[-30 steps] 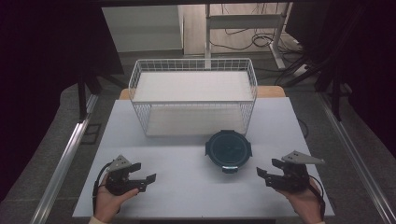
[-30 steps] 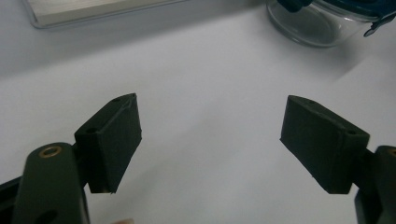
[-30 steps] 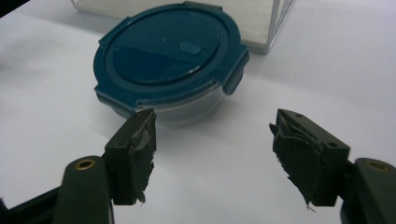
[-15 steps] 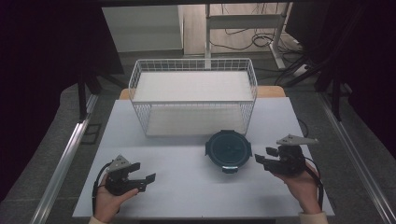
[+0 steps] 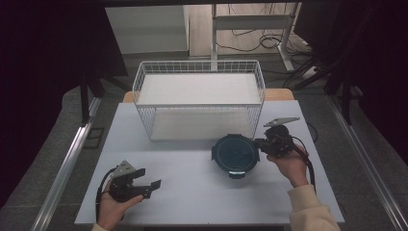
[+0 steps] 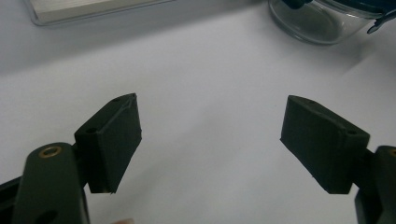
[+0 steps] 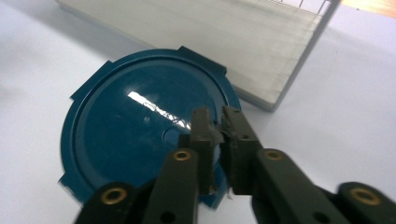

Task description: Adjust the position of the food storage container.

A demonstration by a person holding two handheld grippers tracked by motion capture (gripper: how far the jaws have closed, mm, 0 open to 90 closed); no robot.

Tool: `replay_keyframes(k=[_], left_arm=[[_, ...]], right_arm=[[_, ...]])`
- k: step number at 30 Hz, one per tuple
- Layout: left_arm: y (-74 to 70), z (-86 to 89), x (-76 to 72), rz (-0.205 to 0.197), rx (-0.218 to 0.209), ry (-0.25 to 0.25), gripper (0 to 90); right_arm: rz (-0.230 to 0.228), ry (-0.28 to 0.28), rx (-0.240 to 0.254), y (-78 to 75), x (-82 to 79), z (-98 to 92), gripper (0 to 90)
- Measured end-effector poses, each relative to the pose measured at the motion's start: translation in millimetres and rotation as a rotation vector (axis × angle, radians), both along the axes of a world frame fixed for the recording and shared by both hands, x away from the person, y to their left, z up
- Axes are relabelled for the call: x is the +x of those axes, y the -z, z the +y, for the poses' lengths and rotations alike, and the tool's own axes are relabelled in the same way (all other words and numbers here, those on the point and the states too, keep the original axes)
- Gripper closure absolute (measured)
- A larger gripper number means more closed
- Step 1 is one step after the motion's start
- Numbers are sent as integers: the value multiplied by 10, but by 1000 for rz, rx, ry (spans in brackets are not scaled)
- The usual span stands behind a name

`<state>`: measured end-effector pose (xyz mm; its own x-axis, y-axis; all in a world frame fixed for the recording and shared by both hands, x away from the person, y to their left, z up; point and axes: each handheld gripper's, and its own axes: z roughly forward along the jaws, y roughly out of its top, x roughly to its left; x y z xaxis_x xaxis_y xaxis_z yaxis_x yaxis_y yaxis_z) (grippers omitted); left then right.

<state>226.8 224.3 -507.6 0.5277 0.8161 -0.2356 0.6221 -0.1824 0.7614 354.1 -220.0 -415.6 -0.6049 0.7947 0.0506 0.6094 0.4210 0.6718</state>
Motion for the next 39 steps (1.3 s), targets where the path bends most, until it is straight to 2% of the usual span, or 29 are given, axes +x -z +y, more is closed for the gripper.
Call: replay_keyframes(k=[7,8,10,15,16,18,25,32,39], left_arm=[[14,1,5,1,1,-3,195],[15,3,5,0,0,-6,196],[16,5,6,1,0,-6,196],[25,9,12,5,3,-8,197],[25,9,12,5,3,-8,197],[33,14,19,9,3,-10,197],[49,19,30,17,5,-15,198],[55,38,38,23,-4,-21,198],[67,22,44,27,-4,-18,198]], right_arm=[[11,-9,-59,29,205,91,896],[15,-10,-81,60,263,108,896],[19,-8,-87,73,284,117,896],[30,4,-148,200,454,139,896],[30,4,-148,200,454,139,896],[42,11,-181,276,511,141,896],[63,-12,-211,377,572,191,897],[34,-39,-240,402,579,227,900],[20,-36,-257,403,552,249,900]])
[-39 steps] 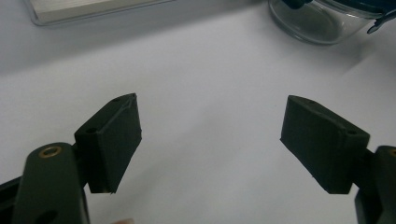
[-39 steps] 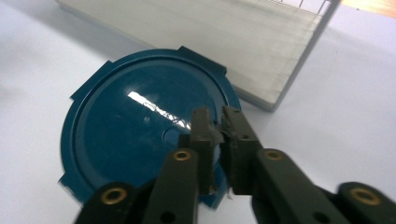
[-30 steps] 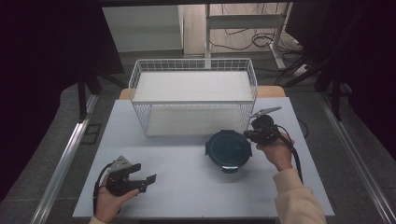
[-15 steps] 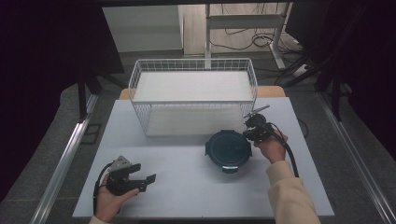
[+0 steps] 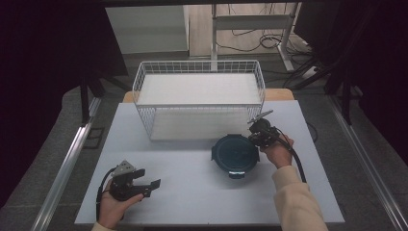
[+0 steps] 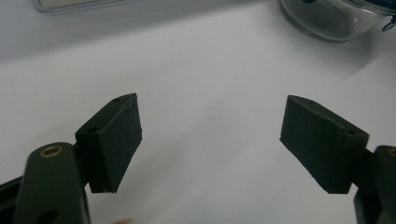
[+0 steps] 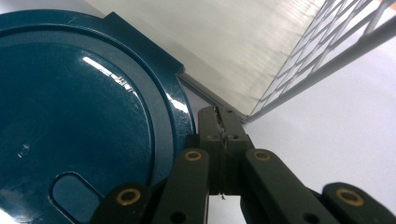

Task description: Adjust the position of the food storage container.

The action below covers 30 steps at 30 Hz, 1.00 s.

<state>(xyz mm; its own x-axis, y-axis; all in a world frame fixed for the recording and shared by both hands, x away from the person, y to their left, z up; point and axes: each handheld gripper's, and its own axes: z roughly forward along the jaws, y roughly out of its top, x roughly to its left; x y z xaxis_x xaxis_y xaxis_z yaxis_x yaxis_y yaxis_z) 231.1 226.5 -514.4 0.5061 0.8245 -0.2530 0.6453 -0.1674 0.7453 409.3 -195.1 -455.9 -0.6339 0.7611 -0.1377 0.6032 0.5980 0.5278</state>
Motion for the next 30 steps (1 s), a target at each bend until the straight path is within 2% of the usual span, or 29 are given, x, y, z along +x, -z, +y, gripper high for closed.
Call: replay_keyframes(k=[15,30], left_arm=[[8,1,9,6,3,2,199],[7,44,21,7,-19,-13,200]], right_arm=[[-6,-27,-29,-5,-92,68,900],[-11,-81,-16,15,-227,257,900]])
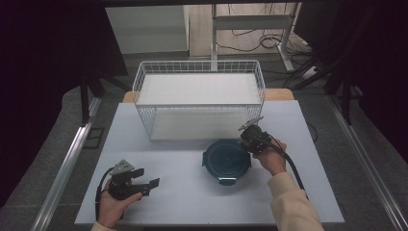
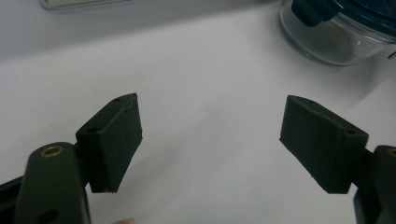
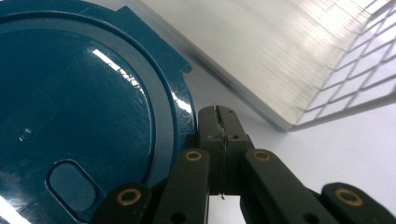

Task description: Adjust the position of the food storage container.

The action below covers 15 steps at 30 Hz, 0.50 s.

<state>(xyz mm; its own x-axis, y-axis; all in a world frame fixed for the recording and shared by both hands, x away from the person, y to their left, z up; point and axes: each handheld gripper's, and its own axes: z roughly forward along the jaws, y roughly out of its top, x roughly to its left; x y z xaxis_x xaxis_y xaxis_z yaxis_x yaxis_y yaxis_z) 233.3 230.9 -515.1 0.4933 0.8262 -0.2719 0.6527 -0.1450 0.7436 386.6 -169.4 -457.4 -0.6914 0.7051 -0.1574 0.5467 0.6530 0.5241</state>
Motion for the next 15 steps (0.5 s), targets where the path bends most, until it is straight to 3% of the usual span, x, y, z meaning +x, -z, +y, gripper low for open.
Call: replay_keyframes(k=[15], left_arm=[[-2,-2,2,4,1,5,200]], right_arm=[[14,-78,16,26,-252,345,900]])
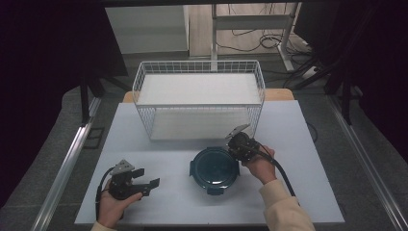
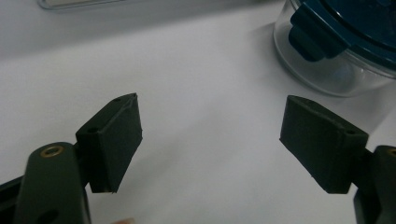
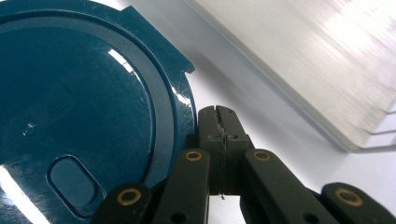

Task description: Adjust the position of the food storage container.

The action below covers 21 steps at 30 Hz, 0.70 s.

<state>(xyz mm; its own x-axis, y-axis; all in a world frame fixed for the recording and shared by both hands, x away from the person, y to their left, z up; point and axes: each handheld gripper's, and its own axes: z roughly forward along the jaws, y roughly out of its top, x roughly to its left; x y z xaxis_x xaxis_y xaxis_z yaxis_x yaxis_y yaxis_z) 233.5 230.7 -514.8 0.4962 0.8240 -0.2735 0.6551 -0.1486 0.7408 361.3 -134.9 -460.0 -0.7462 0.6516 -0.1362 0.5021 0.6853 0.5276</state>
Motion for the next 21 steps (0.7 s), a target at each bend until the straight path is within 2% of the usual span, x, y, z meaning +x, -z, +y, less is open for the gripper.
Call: replay_keyframes(k=[9,14,18,19,21], left_arm=[[1,-11,-2,0,3,0,200],[2,-10,0,0,3,-1,200],[2,-6,1,-3,2,-5,201],[-2,0,-1,-3,3,-7,200],[-6,14,-5,-5,-1,-12,201]], right_arm=[[6,-44,22,21,-102,159,900],[0,-58,11,18,-144,191,900],[6,-68,23,23,-133,177,900],[-5,-73,37,27,-134,169,900],[-40,-44,67,4,-164,153,900]])
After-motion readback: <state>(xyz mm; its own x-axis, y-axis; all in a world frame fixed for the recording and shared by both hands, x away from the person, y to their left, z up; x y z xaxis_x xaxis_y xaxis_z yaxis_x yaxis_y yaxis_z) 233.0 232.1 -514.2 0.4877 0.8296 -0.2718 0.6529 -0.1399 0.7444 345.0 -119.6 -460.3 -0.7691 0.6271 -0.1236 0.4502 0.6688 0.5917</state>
